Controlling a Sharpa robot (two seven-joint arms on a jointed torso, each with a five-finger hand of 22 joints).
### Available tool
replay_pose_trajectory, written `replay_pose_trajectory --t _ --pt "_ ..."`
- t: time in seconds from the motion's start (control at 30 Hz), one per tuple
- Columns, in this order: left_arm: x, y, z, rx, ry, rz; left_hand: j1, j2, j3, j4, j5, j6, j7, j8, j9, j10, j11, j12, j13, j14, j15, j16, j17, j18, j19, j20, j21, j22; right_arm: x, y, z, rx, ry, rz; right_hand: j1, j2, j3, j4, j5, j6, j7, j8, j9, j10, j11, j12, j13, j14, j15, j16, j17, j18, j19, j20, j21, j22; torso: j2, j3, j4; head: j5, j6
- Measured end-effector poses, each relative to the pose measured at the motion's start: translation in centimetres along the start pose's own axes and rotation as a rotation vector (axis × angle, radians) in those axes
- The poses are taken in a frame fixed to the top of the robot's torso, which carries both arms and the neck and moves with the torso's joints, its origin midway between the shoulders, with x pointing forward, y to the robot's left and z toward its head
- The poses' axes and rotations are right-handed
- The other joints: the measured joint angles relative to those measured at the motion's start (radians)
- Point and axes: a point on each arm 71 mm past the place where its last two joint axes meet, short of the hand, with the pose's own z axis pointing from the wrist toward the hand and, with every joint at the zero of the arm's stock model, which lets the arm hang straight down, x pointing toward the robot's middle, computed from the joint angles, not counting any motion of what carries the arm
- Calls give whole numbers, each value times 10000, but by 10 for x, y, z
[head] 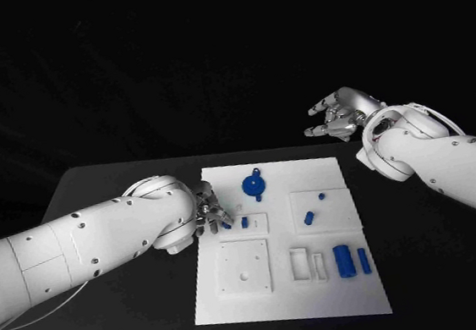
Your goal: Assemble the parts on the task board
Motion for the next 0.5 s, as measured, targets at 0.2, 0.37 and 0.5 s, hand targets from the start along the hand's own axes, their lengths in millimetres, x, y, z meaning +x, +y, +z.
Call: replay_pose_trajectory --t 0.2,0.37,0.5 --pt "0 0 0 -6 80 127 0 0 0 0 0 0 0 -9 359 0 0 0 1 0 0 0 -13 0 0 0 0 -1 1 0 0 6 24 4 0 0 0 0 0 0 0 0 0 -14 -14 0 0 0 0 0 0 0 0 0 0 0 0 2 -1 12 16" --pt "0 -1 1 -9 126 185 0 0 -1 0 -1 0 0 -45 795 0 0 0 1 0 1 0 -13 -1 0 0 0 -2 1 0 0 7 41 7 0 0 0 0 0 0 0 0 0 -14 -14 0 0 0 0 0 0 -1 0 0 0 0 0 3 -3 12 19" --pt "0 -2 2 -17 146 223 0 0 0 -1 0 37 37 -85 1180 0 1 0 1 3 4 0 -13 0 0 0 -1 -2 1 0 0 5 53 9 0 0 0 0 0 0 0 0 0 -14 -14 0 0 0 0 0 0 0 0 0 0 0 0 3 -5 19 22"
